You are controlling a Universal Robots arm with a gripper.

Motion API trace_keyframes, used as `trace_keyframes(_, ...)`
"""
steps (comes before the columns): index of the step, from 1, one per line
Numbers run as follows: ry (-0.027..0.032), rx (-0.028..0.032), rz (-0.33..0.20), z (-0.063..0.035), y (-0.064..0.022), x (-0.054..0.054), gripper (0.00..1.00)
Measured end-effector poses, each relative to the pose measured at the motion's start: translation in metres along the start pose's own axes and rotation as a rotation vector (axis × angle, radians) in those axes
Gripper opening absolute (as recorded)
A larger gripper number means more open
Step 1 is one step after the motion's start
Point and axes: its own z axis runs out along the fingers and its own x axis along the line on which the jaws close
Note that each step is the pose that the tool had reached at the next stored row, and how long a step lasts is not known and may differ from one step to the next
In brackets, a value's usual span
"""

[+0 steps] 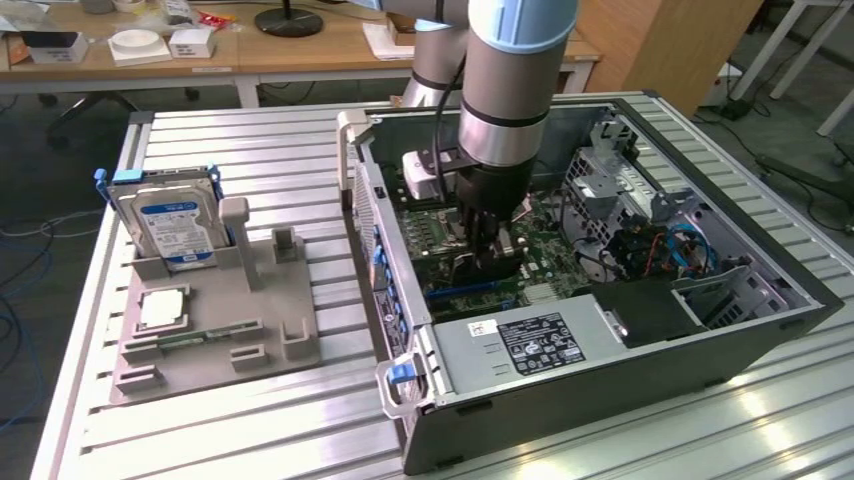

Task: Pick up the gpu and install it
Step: 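Insert the gpu into the slot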

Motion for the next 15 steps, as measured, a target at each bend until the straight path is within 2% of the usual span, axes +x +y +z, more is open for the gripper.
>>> trace_keyframes(15, -0.0005, 0.0004, 0.0, 0.0011, 0.002, -0.0008, 0.26)
